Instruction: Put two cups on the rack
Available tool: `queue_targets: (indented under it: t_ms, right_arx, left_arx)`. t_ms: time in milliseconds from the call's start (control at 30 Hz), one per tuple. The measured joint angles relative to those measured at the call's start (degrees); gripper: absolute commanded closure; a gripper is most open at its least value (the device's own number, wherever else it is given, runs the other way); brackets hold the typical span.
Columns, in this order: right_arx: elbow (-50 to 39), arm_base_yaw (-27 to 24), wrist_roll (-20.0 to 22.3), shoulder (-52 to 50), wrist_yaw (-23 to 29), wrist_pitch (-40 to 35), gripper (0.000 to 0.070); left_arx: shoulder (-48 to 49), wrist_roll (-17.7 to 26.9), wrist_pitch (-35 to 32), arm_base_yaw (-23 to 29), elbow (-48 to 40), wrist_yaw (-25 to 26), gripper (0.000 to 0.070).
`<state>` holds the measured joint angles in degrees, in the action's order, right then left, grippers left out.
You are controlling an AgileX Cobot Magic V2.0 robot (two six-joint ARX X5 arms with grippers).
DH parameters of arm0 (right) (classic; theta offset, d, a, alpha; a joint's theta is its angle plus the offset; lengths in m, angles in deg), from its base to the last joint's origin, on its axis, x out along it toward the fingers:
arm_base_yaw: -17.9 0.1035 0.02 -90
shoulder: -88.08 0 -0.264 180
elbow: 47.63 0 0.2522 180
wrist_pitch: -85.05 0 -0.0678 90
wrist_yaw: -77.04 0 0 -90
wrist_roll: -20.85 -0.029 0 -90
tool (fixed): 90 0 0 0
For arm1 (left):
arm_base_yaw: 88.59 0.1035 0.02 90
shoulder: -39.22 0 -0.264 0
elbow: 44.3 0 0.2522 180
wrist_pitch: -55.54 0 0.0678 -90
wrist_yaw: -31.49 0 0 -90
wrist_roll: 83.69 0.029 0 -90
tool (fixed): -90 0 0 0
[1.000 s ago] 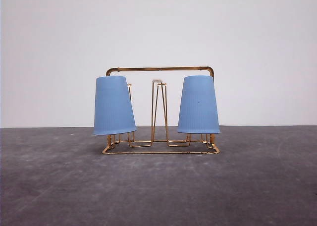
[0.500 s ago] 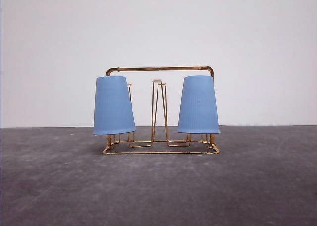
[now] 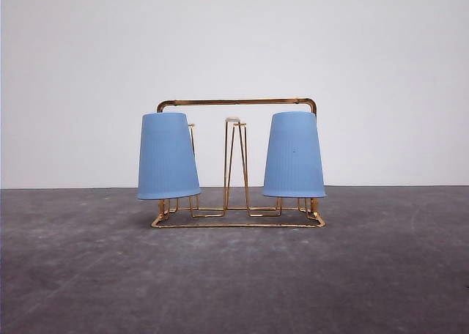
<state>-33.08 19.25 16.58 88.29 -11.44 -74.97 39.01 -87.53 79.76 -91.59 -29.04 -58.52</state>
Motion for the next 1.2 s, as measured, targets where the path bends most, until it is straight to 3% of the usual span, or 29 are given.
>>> queue_targets:
  t_ms: [1200]
  right_arx:
    - [0.0, 0.0, 0.0, 0.0, 0.0, 0.0, 0.0690]
  left_arx:
    - [0.0, 0.0, 0.0, 0.0, 0.0, 0.0, 0.0700]
